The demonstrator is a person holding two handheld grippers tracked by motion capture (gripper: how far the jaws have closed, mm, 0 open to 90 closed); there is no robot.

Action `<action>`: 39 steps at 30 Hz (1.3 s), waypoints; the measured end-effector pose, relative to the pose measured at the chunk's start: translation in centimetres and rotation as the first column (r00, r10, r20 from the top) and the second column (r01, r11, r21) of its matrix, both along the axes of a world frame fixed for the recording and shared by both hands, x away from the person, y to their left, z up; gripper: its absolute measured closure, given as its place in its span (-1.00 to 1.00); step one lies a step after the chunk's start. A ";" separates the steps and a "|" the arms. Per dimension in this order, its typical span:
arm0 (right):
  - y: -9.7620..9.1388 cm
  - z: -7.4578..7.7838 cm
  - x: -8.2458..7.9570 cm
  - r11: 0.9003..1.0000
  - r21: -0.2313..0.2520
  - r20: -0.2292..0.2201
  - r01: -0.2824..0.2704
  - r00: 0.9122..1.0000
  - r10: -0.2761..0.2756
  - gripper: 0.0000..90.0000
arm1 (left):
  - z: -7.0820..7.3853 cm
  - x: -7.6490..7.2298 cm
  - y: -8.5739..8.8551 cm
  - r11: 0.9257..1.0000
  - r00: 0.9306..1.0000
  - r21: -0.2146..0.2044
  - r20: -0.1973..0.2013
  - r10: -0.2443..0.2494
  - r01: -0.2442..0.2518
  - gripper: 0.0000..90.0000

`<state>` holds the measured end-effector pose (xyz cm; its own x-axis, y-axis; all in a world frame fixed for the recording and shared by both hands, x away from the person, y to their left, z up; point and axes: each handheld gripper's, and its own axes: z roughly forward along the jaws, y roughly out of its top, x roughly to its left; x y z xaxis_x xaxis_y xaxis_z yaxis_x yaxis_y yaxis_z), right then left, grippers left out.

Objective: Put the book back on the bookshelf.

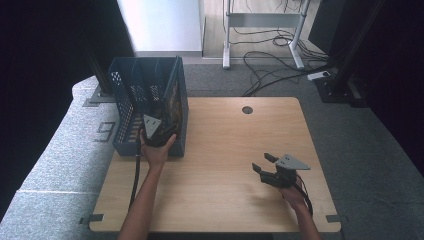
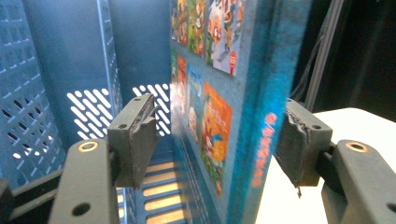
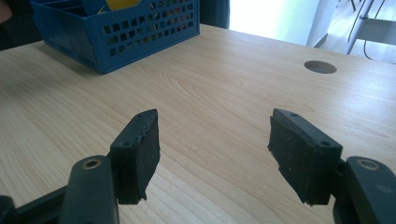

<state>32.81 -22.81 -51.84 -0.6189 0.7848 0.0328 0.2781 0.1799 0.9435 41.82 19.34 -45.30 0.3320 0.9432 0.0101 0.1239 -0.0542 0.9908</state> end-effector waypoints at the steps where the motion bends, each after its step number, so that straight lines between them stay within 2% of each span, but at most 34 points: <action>1: 0.0 0.0 0.0 1.000 0.001 0.001 0.000 1.000 0.000 -0.27 | 0.0 0.0 0.0 1.000 1.000 0.003 -0.006 -0.006 0.006 -0.22; 6: -0.3 0.0 0.0 1.000 0.007 -0.001 0.008 1.000 -0.008 -0.27 | 0.3 -0.5 0.2 0.999 0.999 0.000 -0.032 -0.036 0.036 -0.24; 9: -0.5 0.0 0.1 1.000 0.009 -0.003 0.012 1.000 -0.012 -0.27 | 0.3 -0.9 0.4 0.999 0.998 -0.007 -0.035 -0.046 0.046 -0.25; 14: -0.5 -0.1 0.1 1.000 0.012 -0.006 0.014 1.000 -0.014 -0.27 | 0.4 -1.9 0.6 0.997 0.995 -0.024 -0.063 -0.076 0.075 -0.26; 22: -0.6 -0.1 0.1 1.000 0.016 -0.005 0.015 1.000 -0.015 -0.27 | 0.4 -3.6 0.7 0.994 0.990 -0.020 -0.091 -0.112 0.111 -0.27; 30: -0.8 -0.1 0.1 1.000 0.020 -0.008 0.021 1.000 -0.021 -0.27 | 0.2 -5.4 0.9 0.987 0.979 -0.024 -0.122 -0.164 0.162 -0.28; 33: -0.8 -0.1 0.1 1.000 0.020 -0.008 0.020 1.000 -0.019 -0.27 | 0.1 -6.5 1.2 0.985 0.979 -0.018 -0.111 -0.170 0.169 -0.25; 39: -0.8 -0.2 0.1 1.000 0.015 -0.010 0.018 1.000 -0.018 -0.27 | -0.9 -8.3 1.6 0.977 0.966 -0.013 -0.146 -0.214 0.214 -0.27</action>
